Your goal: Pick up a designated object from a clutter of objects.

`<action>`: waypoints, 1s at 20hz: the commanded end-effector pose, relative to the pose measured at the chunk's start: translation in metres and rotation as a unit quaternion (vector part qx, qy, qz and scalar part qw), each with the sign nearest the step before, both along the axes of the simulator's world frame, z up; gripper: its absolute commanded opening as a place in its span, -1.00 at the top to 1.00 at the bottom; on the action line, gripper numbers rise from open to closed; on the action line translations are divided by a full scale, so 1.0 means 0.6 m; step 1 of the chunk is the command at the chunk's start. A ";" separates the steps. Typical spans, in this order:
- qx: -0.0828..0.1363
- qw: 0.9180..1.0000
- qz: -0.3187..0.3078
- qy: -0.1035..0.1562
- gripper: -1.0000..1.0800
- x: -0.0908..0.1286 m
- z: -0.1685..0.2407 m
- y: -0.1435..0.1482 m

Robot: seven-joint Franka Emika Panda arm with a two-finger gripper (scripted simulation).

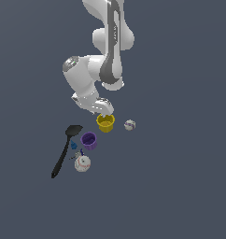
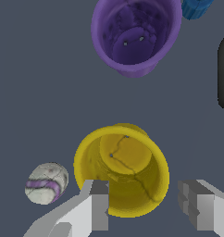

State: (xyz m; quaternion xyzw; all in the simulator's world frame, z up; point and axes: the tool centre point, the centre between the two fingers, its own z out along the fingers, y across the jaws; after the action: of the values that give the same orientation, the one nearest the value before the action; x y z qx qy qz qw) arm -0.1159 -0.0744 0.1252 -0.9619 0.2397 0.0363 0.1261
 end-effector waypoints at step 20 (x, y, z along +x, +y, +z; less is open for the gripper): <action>0.003 0.999 -0.044 0.011 -0.23 -0.053 -0.077 -0.010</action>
State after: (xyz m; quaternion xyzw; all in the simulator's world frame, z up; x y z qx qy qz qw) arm -0.1472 -0.0818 0.0842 -0.9497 0.2827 0.0424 0.1282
